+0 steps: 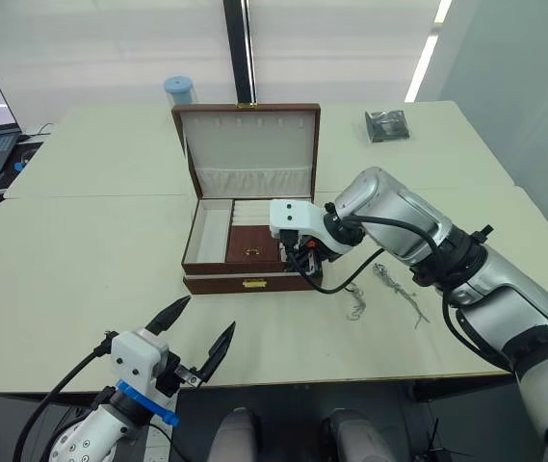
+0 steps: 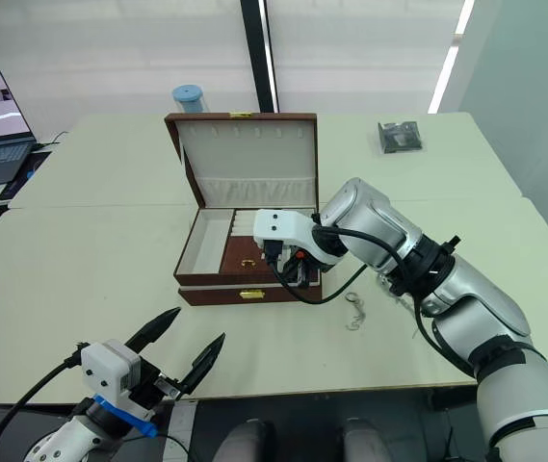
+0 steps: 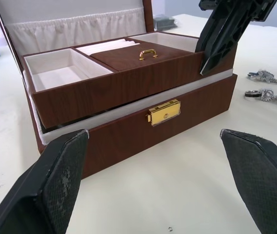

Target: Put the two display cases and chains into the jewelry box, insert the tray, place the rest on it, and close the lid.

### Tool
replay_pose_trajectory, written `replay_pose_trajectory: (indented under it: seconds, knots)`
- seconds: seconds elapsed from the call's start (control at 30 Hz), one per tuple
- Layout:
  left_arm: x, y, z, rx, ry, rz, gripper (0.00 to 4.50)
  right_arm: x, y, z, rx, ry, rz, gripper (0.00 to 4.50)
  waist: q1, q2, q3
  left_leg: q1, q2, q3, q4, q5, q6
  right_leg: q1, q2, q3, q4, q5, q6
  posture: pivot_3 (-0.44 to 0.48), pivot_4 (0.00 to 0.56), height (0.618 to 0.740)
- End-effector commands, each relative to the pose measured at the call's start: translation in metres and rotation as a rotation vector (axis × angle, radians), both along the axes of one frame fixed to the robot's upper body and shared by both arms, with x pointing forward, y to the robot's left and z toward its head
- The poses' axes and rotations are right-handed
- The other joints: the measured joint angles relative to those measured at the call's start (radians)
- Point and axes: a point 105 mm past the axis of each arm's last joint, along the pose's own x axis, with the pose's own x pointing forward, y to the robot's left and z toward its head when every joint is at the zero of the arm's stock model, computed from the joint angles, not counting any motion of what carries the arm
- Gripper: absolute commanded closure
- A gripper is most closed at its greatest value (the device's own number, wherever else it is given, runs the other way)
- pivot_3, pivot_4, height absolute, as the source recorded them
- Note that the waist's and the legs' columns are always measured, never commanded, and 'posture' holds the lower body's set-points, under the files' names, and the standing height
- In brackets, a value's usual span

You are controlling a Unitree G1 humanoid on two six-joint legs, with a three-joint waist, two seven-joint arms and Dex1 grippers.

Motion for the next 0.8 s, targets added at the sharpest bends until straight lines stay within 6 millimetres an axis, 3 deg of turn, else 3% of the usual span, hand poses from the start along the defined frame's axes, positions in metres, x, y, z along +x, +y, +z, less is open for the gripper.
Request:
replay_pose_trajectory:
  seconds: [0.03, 0.17, 0.53, 0.7, 0.8]
  knots:
    - [0.0, -0.001, 0.005, -0.002, -0.026, -0.013, 0.0, 0.005, 0.001, 0.005, 0.004, -0.038, -0.012, 4.49, -0.001, 0.0, 0.0, 0.0, 0.0, 0.0, 0.0, 0.0, 0.0, 0.0, 0.0, 0.0, 0.0, 0.0, 0.0, 0.0, 0.15, 0.74]
    - [-0.001, -0.002, 0.005, -0.002, -0.023, -0.016, 0.0, 0.006, 0.002, 0.005, 0.007, -0.038, -0.013, 4.49, -0.001, -0.001, -0.001, 0.001, 0.0, 0.0, 0.0, 0.0, 0.0, 0.0, 0.0, 0.0, 0.0, 0.001, -0.001, 0.0, 0.15, 0.74]
    - [0.0, -0.004, 0.006, -0.003, -0.02, -0.019, 0.0, 0.006, 0.007, 0.014, 0.048, -0.036, -0.011, 1.73, 0.0, -0.001, 0.0, 0.0, 0.0, 0.0, 0.0, 0.0, 0.0, -0.001, 0.0, 0.0, 0.0, 0.001, -0.001, 0.0, 0.15, 0.74]
    - [0.002, -0.004, 0.008, -0.003, -0.024, -0.021, 0.0, 0.001, 0.014, 0.027, 0.134, -0.005, -0.006, 0.16, 0.0, -0.001, 0.0, 0.0, 0.0, 0.0, 0.0, 0.0, 0.0, -0.001, 0.0, 0.0, 0.0, 0.001, -0.001, 0.0, 0.15, 0.74]
    - [0.004, -0.005, 0.009, -0.004, -0.026, -0.025, 0.0, 0.002, 0.021, 0.036, 0.243, 0.013, -0.013, 0.04, -0.001, -0.001, 0.0, -0.001, 0.0, 0.0, 0.0, 0.0, 0.0, -0.001, 0.0, 0.0, 0.0, 0.001, -0.001, 0.0, 0.15, 0.74]
